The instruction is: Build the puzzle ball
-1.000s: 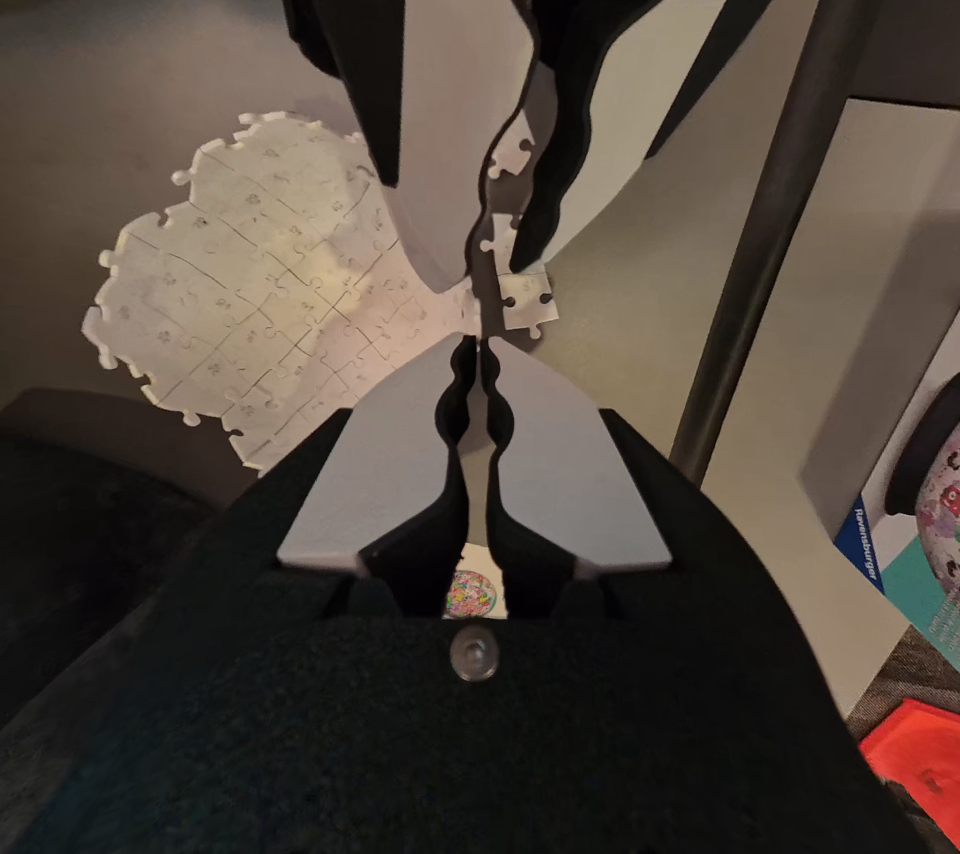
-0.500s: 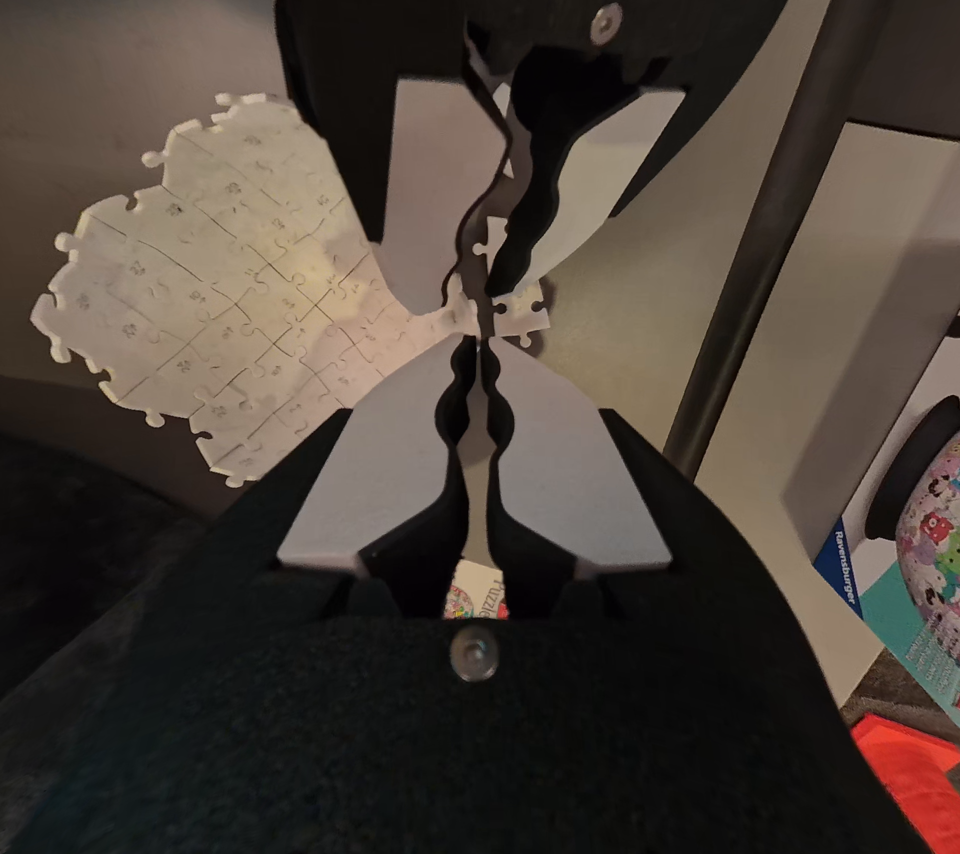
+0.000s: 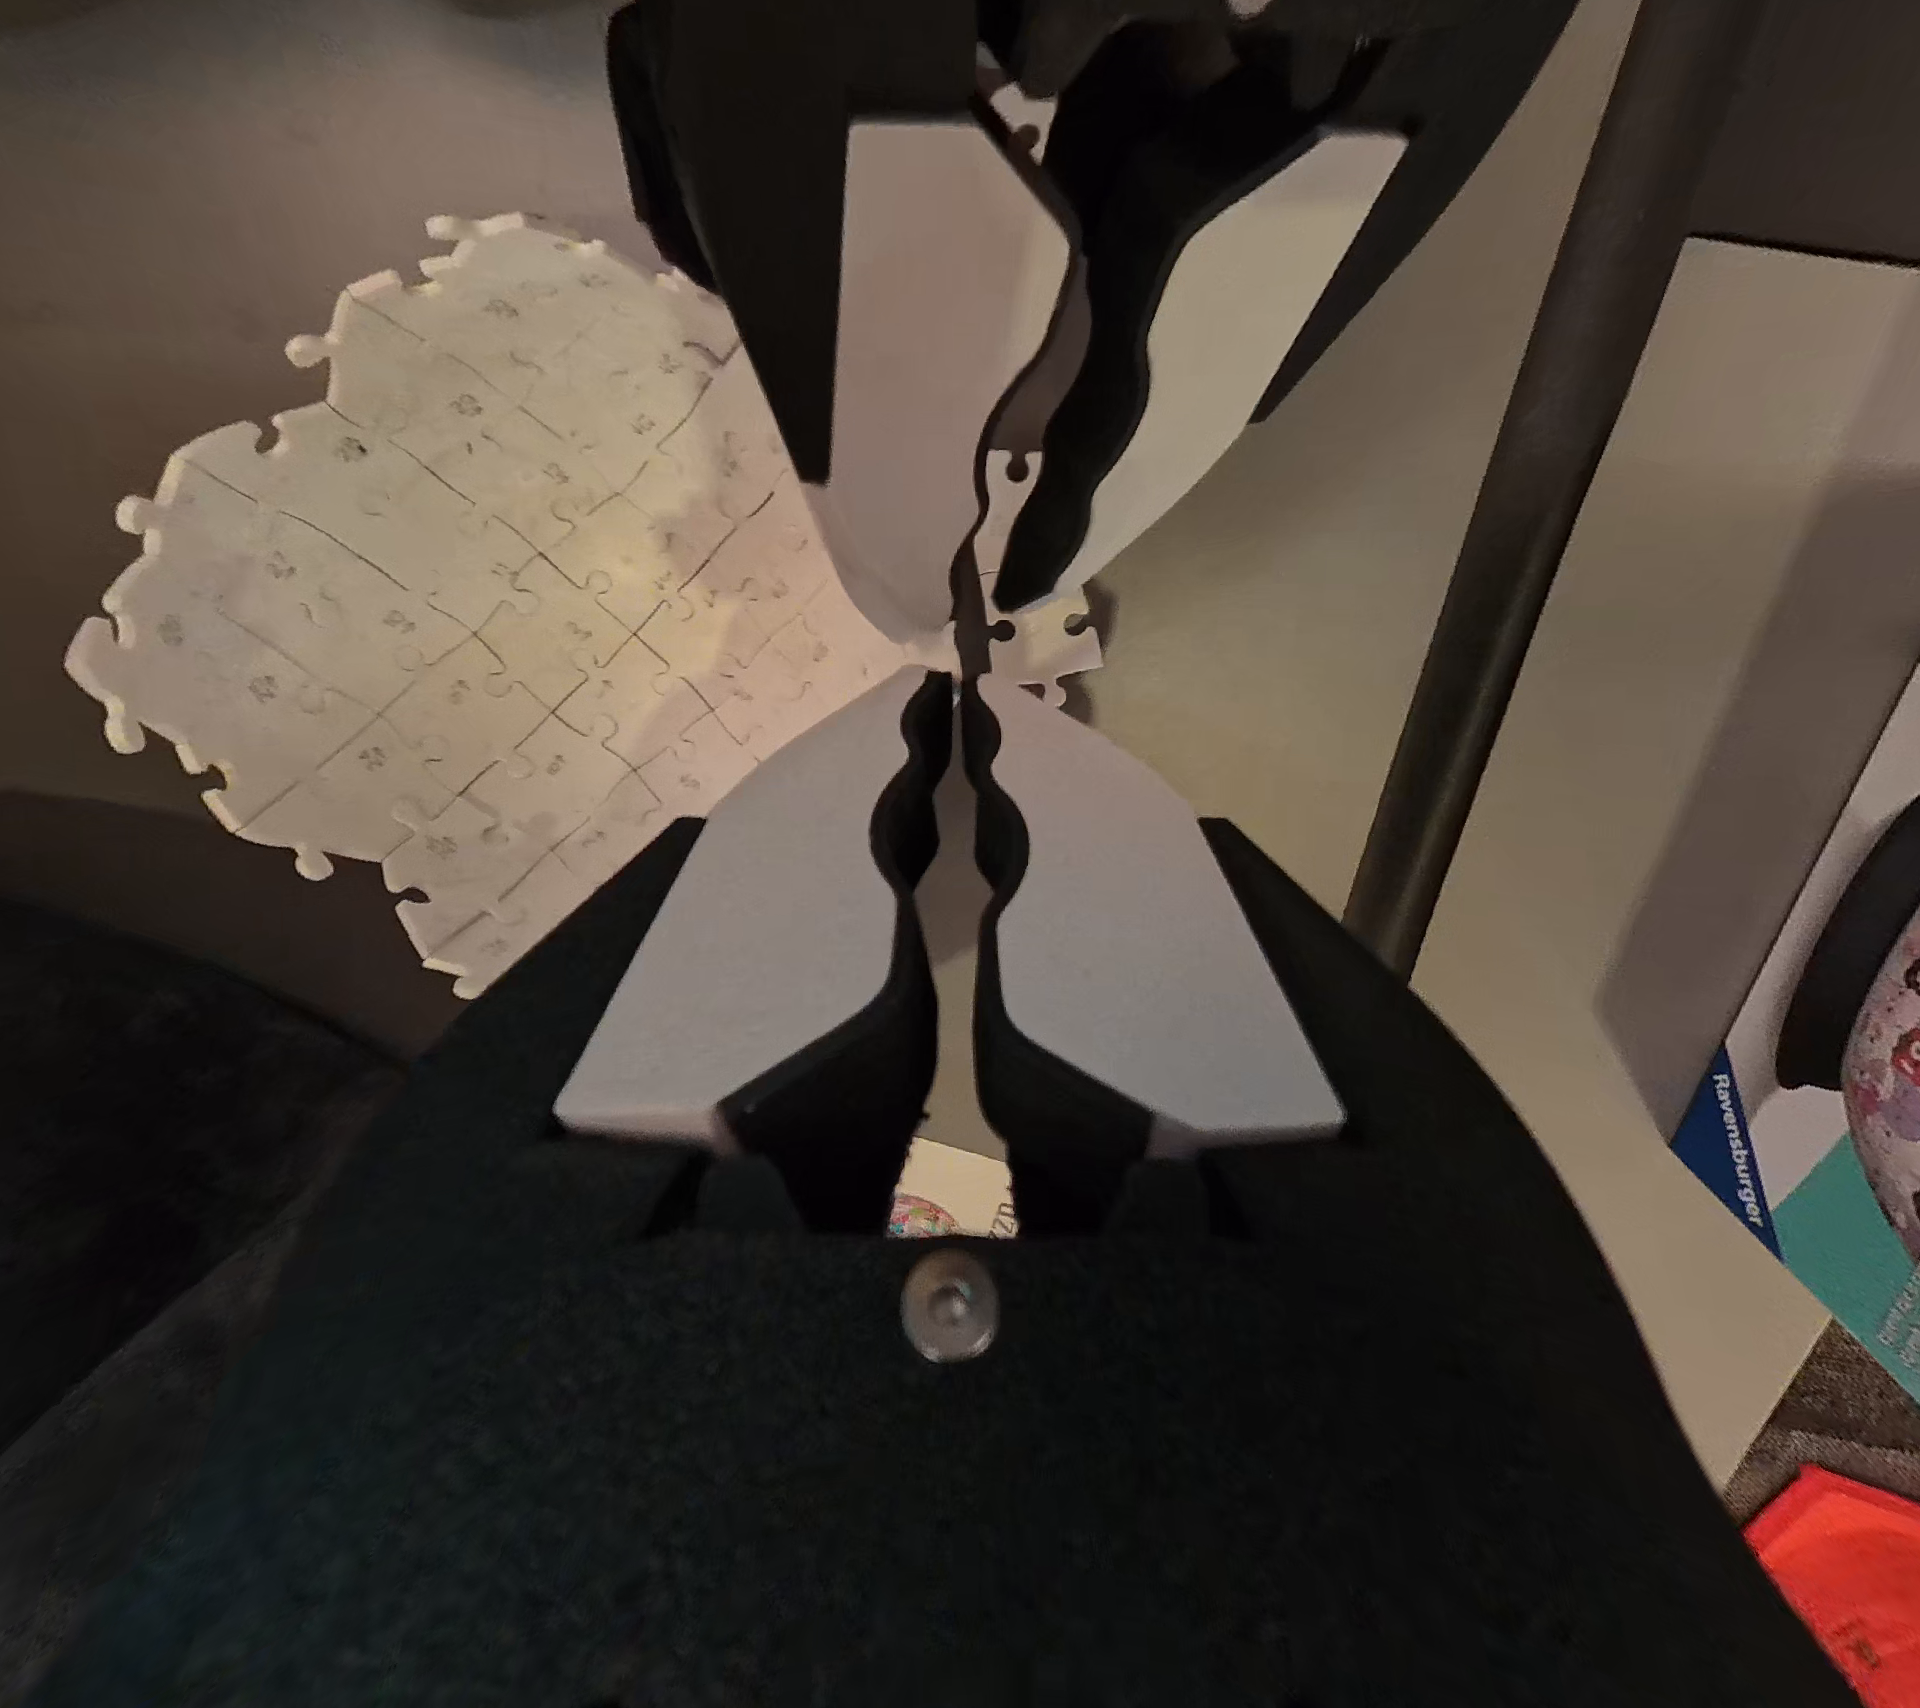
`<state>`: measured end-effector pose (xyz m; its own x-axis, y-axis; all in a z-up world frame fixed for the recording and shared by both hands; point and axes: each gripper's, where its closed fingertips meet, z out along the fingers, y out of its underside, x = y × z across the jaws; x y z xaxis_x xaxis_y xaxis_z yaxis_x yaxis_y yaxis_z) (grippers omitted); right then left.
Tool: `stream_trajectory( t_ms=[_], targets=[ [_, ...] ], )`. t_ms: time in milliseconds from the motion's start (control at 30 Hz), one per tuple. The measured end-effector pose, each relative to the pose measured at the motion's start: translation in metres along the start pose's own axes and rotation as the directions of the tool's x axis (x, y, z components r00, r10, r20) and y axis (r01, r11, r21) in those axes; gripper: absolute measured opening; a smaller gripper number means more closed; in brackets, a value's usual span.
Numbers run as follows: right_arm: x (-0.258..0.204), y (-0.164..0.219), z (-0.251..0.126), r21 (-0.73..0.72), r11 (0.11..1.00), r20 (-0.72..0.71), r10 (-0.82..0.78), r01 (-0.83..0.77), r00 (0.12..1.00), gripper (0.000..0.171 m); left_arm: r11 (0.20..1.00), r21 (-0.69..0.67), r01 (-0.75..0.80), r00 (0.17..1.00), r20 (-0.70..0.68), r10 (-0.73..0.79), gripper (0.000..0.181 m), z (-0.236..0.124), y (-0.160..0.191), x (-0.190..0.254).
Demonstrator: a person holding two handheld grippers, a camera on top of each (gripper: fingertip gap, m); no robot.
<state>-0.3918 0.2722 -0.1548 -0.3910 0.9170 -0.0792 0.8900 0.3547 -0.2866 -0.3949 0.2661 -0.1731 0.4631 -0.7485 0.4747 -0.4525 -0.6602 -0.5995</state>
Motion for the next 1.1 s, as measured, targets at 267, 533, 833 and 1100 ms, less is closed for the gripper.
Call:
stream_trajectory(
  t_ms=[267,533,833,1100],
  targets=[
    [-0.001,0.002,-0.001,0.002,1.0,0.005,0.011,-0.011,1.0,0.002,0.998,-0.009,-0.064,0.998,-0.012,0.064,0.002,0.002,-0.001,0.007],
    [-0.005,0.01,-0.01,0.01,0.998,0.04,0.068,-0.068,0.997,0.017,0.996,-0.001,-0.084,0.996,0.006,0.084,0.001,-0.002,-0.001,0.005],
    [-0.006,0.016,0.0,-0.024,0.996,0.089,0.086,-0.085,0.992,0.01,0.995,0.025,-0.098,0.995,0.009,0.098,0.002,-0.001,-0.005,0.005],
    [-0.014,0.026,0.0,-0.055,0.985,0.168,0.17,-0.163,0.971,0.004,0.988,0.017,-0.154,0.987,0.047,0.153,0.002,0.0,-0.005,0.005]
  ],
)
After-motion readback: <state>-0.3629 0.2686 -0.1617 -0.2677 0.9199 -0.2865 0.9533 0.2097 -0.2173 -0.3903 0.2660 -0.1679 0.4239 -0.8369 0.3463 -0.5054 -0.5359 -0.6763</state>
